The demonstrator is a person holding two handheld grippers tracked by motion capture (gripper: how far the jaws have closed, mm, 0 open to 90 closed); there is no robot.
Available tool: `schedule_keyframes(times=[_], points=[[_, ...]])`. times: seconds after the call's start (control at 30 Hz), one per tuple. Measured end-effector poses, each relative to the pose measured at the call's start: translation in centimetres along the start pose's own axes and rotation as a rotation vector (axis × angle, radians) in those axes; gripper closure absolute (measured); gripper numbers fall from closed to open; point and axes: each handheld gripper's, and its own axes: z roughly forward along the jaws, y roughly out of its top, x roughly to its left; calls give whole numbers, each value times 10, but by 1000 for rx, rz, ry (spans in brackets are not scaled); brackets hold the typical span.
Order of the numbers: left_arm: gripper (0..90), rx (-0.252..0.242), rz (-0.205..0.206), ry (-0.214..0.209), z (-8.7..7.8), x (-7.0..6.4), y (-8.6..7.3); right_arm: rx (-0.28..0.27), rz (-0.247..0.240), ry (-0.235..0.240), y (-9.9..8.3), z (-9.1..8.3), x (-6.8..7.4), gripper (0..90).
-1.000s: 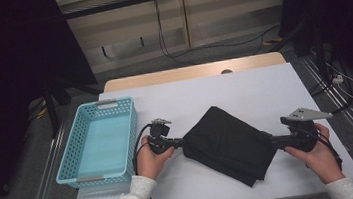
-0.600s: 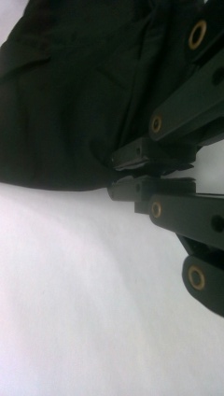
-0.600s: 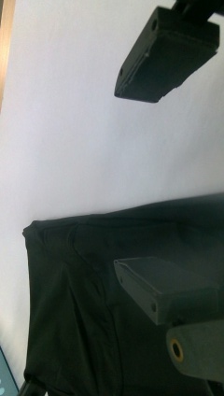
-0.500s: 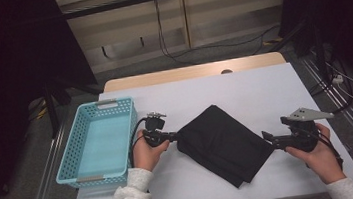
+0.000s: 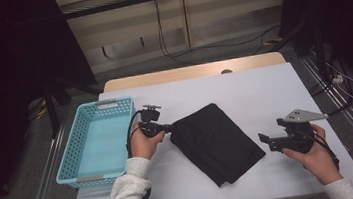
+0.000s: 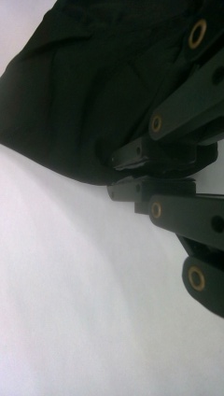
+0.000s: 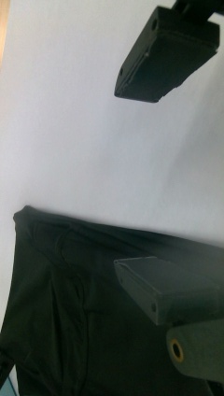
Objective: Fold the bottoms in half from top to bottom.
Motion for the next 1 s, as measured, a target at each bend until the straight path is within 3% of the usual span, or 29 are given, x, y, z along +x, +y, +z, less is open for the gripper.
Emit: schedule_keyframes(times=[0.03, 0.3, 0.33, 0.5, 0.57, 0.77, 0.8, 0.9, 1.0], points=[[845, 14, 15, 1, 0, 1, 1, -1, 4, 5, 0, 1, 1, 136], [845, -20, 6, 1, -1, 2, 11, 3, -12, 14, 0, 2, 4, 135], [845, -7, 21, 4, -2, 4, 12, 1, -13, 13, 1, 2, 5, 135], [846, -21, 8, 18, 0, 5, 17, -5, -13, 12, 1, 0, 5, 135], [846, -17, 23, 32, -2, 6, 20, -3, -13, 13, 1, 1, 6, 135], [833, -25, -2, 59, -2, 13, 26, 0, -31, 21, 1, 3, 10, 135], [778, -23, -26, 69, -1, 13, 25, 1, -30, 22, 1, 4, 12, 134], [499, -37, -48, 117, 0, 13, 20, 2, -33, 26, 1, 6, 15, 134], [331, -45, -53, 132, -2, 13, 14, 8, -29, 32, 2, 8, 19, 134]])
